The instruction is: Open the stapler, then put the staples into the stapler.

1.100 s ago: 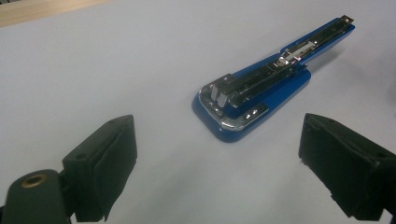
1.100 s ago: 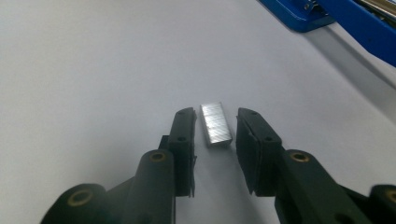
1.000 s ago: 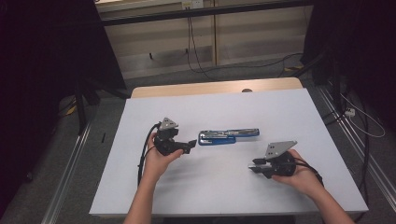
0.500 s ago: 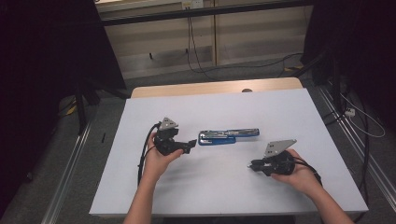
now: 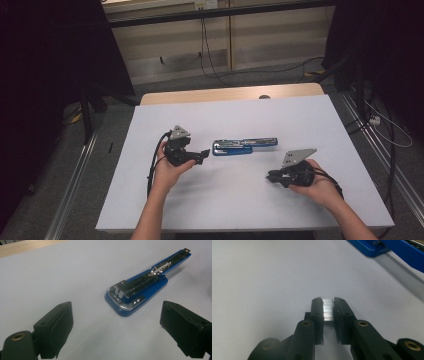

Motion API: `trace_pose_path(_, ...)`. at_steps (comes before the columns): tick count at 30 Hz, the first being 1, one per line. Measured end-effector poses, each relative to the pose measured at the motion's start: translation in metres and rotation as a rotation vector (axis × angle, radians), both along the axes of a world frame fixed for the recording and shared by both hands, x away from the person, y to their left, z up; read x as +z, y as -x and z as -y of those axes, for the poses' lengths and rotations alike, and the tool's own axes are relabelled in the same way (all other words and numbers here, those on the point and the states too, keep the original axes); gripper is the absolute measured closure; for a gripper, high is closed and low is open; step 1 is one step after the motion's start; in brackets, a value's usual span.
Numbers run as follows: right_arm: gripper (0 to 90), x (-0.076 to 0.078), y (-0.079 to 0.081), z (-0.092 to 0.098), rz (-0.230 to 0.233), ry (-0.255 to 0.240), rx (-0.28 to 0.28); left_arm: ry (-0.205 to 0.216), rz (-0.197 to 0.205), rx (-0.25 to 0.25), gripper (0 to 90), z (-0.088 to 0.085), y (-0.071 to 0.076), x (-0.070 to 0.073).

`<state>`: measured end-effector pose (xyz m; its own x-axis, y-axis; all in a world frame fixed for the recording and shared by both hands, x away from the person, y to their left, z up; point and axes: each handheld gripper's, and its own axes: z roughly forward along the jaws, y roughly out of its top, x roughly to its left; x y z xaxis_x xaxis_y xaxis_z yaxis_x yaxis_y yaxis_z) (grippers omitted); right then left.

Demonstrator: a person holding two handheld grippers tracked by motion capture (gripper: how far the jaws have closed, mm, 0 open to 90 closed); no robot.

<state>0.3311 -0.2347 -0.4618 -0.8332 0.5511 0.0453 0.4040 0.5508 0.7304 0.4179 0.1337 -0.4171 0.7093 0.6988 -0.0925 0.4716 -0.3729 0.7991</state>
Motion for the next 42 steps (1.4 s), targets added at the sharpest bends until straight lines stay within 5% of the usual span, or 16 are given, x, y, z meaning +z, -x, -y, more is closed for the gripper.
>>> trace_pose_path(20, 79.0, 0.015, -0.002, 0.005, 0.024, 0.004, 0.018, 0.015, 0.017, 0.009, 10.0, -0.006, 0.001, 0.005)
trace_pose_path(34, 79.0, 0.033, -0.016, -0.008, 0.040, 0.022, 0.059, 0.049, 0.014, 0.017, 9.0, -0.012, 0.001, 0.008)
trace_pose_path(42, 79.0, 0.044, -0.028, -0.012, 0.048, 0.011, 0.073, 0.034, 0.014, 0.021, 8.3, -0.014, 0.002, 0.008)
